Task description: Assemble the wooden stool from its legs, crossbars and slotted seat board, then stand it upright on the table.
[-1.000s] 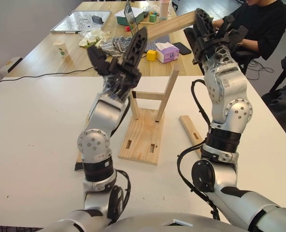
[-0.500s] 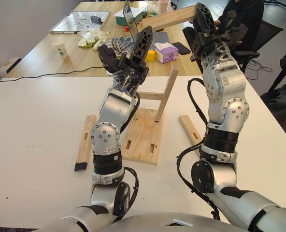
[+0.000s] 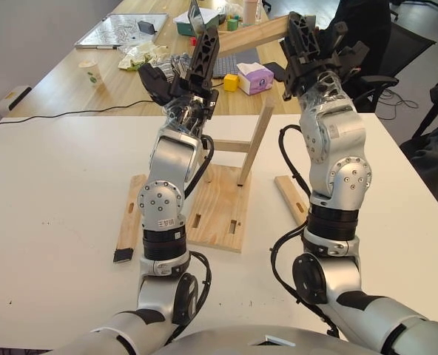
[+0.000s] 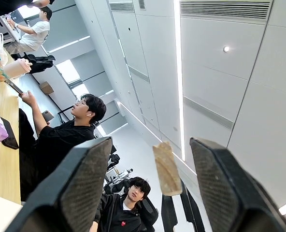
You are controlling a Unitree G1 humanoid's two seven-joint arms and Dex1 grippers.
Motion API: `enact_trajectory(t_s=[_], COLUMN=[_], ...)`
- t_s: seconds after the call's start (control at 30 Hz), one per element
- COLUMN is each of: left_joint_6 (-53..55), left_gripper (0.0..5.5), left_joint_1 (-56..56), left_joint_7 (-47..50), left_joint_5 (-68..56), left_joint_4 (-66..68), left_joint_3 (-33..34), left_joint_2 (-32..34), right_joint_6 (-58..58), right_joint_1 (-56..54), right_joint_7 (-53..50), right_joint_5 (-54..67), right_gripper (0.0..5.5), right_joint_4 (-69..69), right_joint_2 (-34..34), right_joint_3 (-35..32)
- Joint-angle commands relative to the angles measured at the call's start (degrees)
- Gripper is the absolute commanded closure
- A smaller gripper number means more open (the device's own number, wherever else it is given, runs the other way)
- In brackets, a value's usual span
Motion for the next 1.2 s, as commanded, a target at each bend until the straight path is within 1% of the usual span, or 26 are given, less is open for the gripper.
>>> enact_trajectory(t_s=[0.03,0.13,0.2,0.27,0.4,0.43,0.47,0.5,0.6,0.7,0.87,1.07,1.2], left_joint_6=[-0.08,-0.45,-0.92,-1.60,-3.22,-3.70,-3.97,-4.16,-4.65,-5.16,-6.81,-7.19,-6.23], left_gripper=[2.56,2.56,2.75,3.14,3.64,3.86,3.91,4.14,4.60,4.97,4.98,5.02,5.07], left_joint_1=[-5.73,-5.47,-5.44,-5.26,-4.89,-4.88,-4.88,-4.90,-5.04,-5.13,-6.95,-10.40,-10.89], left_joint_7=[1.57,1.80,1.86,1.90,1.88,1.88,1.94,1.96,1.71,1.57,2.62,3.32,2.98], left_joint_5=[-1.38,-1.87,-2.17,-2.08,-1.63,-1.46,-1.52,-1.61,-2.00,-2.32,-3.11,-4.88,-6.04], left_joint_4=[-0.15,-0.81,-0.91,-1.17,-1.50,-1.48,-1.47,-1.44,-1.49,-1.86,-1.81,-0.87,-1.51], left_joint_3=[-2.72,-3.49,-3.54,-3.75,-3.69,-3.63,-3.59,-3.63,-3.73,-3.82,-2.27,0.92,1.84], left_joint_2=[-7.33,-6.73,-6.38,-6.40,-6.49,-6.42,-6.33,-6.20,-6.15,-6.18,-5.56,-2.40,-1.17], right_joint_6=[-2.93,-3.90,-4.50,-5.11,-5.84,-5.98,-6.09,-6.17,-6.30,-6.45,-5.19,2.41,5.66], right_joint_1=[4.21,4.32,4.33,4.51,4.87,4.93,5.00,5.04,5.20,5.32,5.99,10.65,12.47], right_joint_7=[-1.28,-1.22,-1.15,-1.20,-1.28,-1.31,-1.35,-1.39,-1.51,-1.65,-2.04,-0.07,1.34], right_joint_5=[-0.15,0.01,0.14,0.17,0.34,0.38,0.43,0.48,0.75,0.95,1.86,1.93,1.71], right_gripper=[5.12,5.12,5.12,5.12,5.12,5.12,5.12,5.12,5.12,5.12,5.12,5.12,5.12], right_joint_4=[-0.48,-0.36,-0.23,-0.40,-0.52,-0.53,-0.59,-0.61,-0.64,-0.68,-0.72,-1.47,-1.93], right_joint_2=[11.68,10.99,10.70,10.45,10.06,9.98,9.90,9.83,9.53,9.21,8.25,3.49,1.44], right_joint_3=[1.78,2.73,3.13,3.47,4.00,4.09,4.23,4.32,4.65,4.90,5.83,9.48,10.03])
